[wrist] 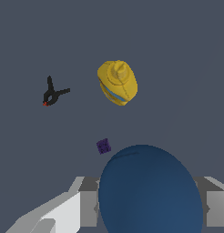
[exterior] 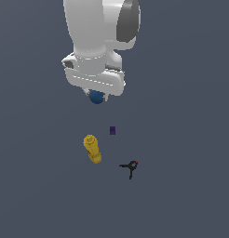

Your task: Pick up a designated object from a clutter of objects.

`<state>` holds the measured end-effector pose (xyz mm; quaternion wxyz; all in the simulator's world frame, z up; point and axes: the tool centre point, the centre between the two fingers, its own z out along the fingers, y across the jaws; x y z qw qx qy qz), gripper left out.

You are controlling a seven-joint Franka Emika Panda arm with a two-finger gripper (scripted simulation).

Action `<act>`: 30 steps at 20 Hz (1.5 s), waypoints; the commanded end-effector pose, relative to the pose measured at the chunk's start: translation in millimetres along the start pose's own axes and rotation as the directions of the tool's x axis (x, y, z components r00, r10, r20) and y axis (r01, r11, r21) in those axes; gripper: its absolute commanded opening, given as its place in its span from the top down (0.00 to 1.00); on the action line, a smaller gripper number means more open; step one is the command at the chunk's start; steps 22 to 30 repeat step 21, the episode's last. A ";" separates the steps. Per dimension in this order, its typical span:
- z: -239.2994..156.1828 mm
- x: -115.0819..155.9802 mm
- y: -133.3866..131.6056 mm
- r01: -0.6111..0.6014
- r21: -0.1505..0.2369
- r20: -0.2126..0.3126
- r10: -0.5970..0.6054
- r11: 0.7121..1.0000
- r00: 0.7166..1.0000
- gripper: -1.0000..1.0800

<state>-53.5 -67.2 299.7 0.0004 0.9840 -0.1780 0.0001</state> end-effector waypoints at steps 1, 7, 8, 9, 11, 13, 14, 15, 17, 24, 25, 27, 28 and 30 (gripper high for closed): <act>-22.8 8.7 -0.6 0.000 0.000 0.000 0.000 1.000 1.000 1.00; -63.5 26.4 -2.2 0.001 0.000 0.000 -0.001 1.000 1.000 1.00; -68.6 28.7 -2.4 0.001 0.000 0.000 -0.001 1.000 1.000 1.00; -73.2 30.8 -2.6 0.001 0.000 0.000 -0.001 1.000 1.000 1.00; -81.2 34.6 -3.0 0.001 0.000 0.000 -0.001 1.000 1.000 1.00; -87.5 37.6 -3.3 0.001 0.000 0.000 -0.001 1.000 1.000 1.00; -90.0 38.9 -3.4 0.001 0.000 0.000 -0.001 1.000 1.000 1.00; -92.2 40.0 -3.6 0.001 0.000 0.000 -0.001 1.000 1.000 1.00; -95.5 41.7 -3.7 0.001 0.000 0.000 -0.001 1.000 1.000 1.00; -98.1 43.1 -3.9 0.001 0.000 0.000 -0.001 1.000 1.000 1.00; -98.1 43.1 -3.9 0.001 0.000 0.000 -0.001 1.000 1.000 1.00; -98.1 43.1 -3.9 0.001 0.000 0.000 -0.001 1.000 1.000 1.00; -98.1 43.1 -3.9 0.001 0.000 0.000 -0.001 1.000 1.000 1.00; -98.1 43.1 -3.9 0.001 0.000 0.000 -0.001 1.000 1.000 1.00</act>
